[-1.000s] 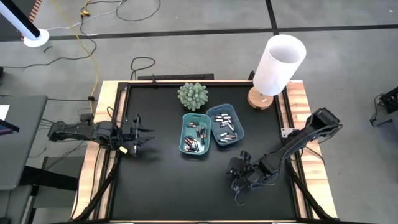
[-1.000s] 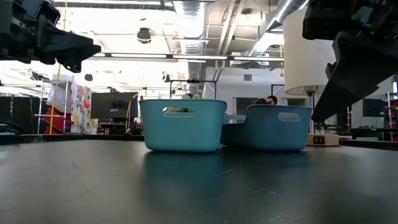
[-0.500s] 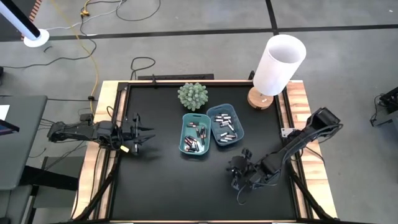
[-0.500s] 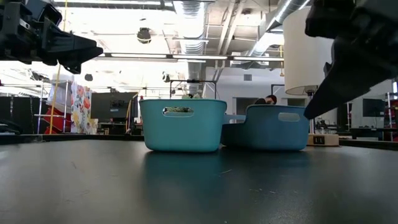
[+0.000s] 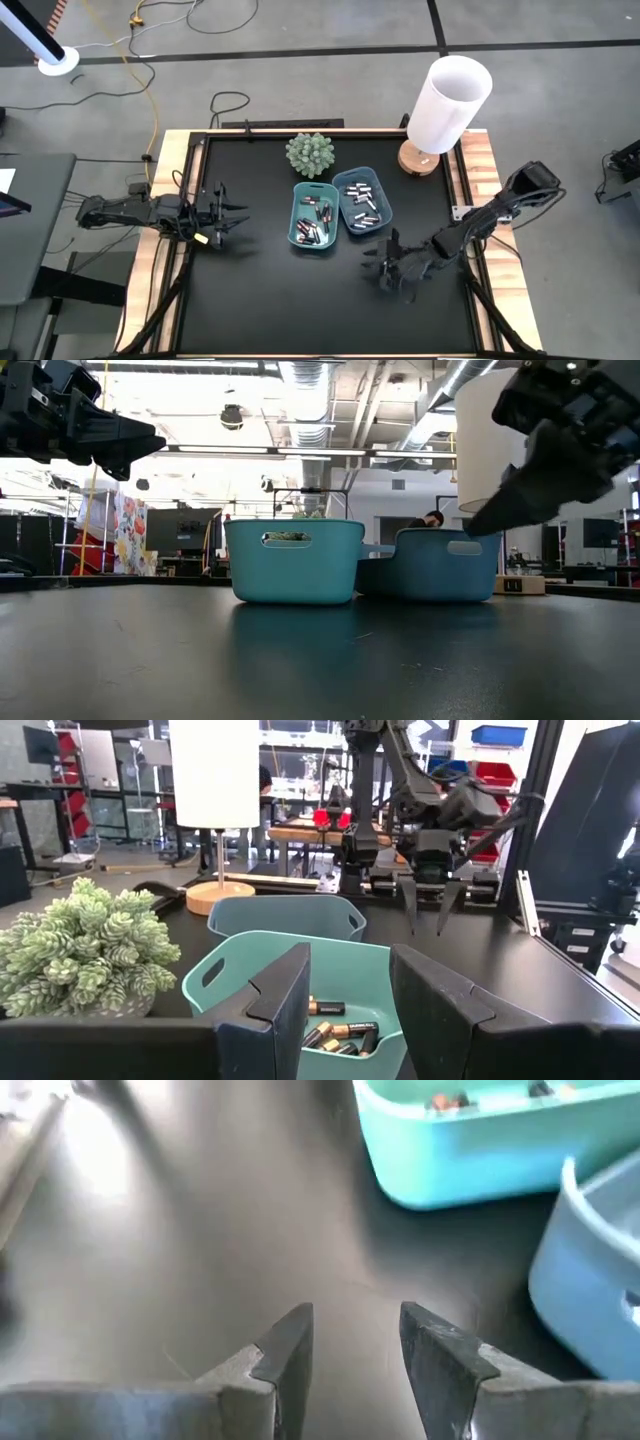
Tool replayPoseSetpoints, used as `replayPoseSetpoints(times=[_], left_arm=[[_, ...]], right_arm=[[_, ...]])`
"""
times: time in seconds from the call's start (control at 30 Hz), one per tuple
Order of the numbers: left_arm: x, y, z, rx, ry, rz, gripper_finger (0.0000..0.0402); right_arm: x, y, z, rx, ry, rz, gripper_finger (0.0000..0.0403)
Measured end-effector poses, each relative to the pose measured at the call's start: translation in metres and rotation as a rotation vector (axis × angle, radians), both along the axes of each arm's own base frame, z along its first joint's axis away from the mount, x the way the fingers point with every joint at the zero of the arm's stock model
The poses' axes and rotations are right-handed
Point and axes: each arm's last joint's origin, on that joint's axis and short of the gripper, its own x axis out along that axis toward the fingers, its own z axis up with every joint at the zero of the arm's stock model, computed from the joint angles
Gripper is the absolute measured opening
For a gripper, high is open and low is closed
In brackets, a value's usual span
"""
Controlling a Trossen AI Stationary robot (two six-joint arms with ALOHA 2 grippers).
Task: Sort batteries
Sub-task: Return to Home Position
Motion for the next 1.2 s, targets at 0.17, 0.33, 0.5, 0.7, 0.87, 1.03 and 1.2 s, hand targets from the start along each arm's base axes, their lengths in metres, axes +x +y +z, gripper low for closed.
replayPoseSetpoints(times=[0.17,0.33,0.5,0.7,0.87,1.03,1.2], left_arm=[[0.0,0.0,0.0,0.0,0.001,0.0,0.0136],[0.0,0.0,0.0,0.0,0.0,0.0,0.0136],[0.0,0.0,0.0,0.0,0.001,0.0,0.0136],[0.0,0.0,0.0,0.0,0.001,0.0,0.0136],[0.0,0.0,0.0,0.0,0.002,0.0,0.0136],[0.0,0.0,0.0,0.0,0.001,0.0,0.0136],[0.0,0.0,0.0,0.0,0.001,0.0,0.0136]], right_arm=[[-0.007,-0.023,0.003,0.022,-0.097,0.077,0.0168],[-0.016,-0.045,0.007,0.004,-0.167,0.09,0.0168],[-0.027,-0.064,0.016,0.009,-0.218,0.115,0.0168],[-0.042,-0.087,0.028,-0.007,-0.31,0.102,0.0168],[-0.057,-0.102,0.023,0.002,-0.363,0.04,0.0168],[-0.072,-0.108,0.015,0.027,-0.453,0.048,0.0168],[-0.086,-0.117,0.013,0.029,-0.565,0.008,0.0168]])
